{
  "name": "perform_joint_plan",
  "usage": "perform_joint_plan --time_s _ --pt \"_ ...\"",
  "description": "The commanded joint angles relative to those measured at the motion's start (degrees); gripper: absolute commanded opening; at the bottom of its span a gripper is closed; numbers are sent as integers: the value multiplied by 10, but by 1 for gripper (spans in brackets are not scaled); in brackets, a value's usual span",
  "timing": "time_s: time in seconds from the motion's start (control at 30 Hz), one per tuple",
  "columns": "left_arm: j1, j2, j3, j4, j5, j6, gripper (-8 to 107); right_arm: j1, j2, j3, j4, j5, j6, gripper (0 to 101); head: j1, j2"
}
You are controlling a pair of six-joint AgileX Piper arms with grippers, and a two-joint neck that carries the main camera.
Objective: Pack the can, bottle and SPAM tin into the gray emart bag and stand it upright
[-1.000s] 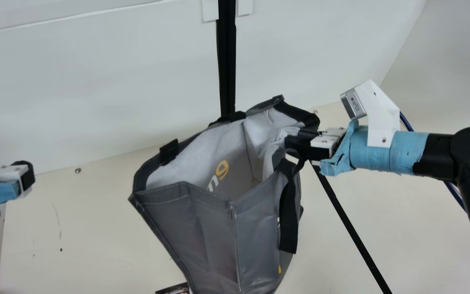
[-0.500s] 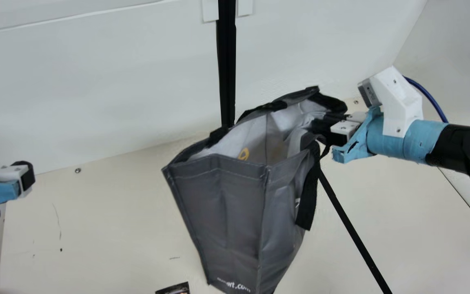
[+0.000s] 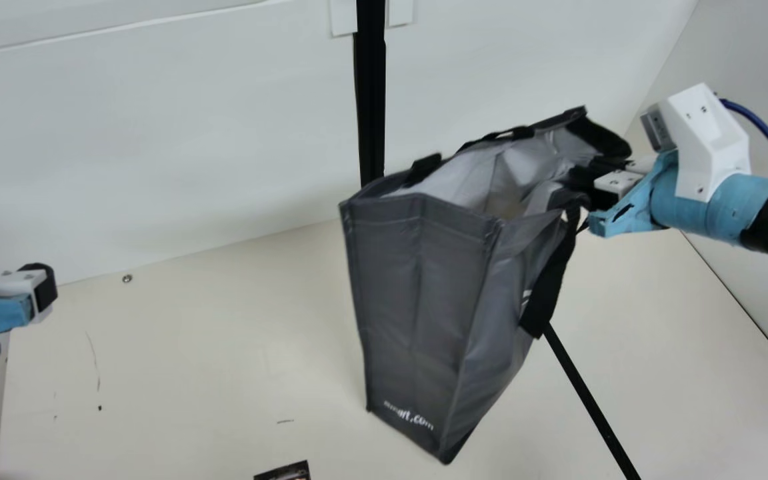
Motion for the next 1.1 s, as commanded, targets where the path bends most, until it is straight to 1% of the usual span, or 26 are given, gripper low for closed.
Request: perform_joint_plan --time_s 0.0,0.4,0.67,1.07 --pt "0 0 0 0 0 0 90 -15 9 -17 -2 1 -2 0 -12 -1" --pt "0 0 0 0 0 0 90 -95 74 -117 -23 -7 -12 0 -12 -1" --pt "0 0 0 0 0 0 90 -140 125 -187 -31 -3 -17 0 -12 -1" --pt "0 0 0 0 0 0 90 -186 205 -308 -67 7 10 0 -12 -1"
